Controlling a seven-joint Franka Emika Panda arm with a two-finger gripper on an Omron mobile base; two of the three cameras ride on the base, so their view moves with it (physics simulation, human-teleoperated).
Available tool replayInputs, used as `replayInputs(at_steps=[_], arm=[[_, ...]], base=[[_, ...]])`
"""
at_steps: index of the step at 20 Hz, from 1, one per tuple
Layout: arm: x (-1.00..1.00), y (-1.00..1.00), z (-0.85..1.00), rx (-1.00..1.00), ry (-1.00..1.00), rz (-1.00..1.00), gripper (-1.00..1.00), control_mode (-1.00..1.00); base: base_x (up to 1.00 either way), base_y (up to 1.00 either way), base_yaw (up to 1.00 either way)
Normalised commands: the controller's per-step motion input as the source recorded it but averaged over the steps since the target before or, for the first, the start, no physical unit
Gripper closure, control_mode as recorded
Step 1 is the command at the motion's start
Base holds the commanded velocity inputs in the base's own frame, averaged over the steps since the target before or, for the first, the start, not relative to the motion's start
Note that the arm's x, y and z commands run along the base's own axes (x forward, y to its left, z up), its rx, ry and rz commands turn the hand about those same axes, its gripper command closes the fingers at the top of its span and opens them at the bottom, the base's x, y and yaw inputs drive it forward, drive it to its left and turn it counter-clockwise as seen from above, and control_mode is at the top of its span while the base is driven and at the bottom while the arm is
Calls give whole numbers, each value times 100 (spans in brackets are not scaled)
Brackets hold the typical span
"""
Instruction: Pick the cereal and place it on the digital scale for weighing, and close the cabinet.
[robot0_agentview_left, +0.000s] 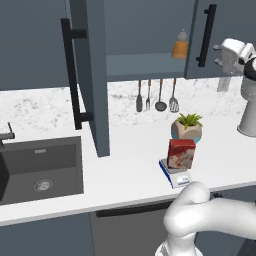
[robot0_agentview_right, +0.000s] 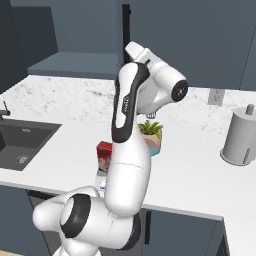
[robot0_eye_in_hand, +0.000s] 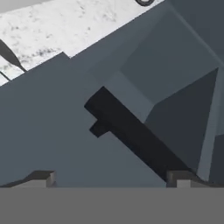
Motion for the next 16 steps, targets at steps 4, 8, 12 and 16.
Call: replayInputs(at_steps=[4,8,12,16], arm=[[100,0,0,11,-5,-22,-100,-100],[100,-2,0,14,-2,-14,-100,-100],[73,-6,0,13,-8,-11,-100,-100],[-68,-31,40,10,-16,-12,-100,-100]], base=[[0,0,0],[0,0,0],[0,0,0],[0,0,0]])
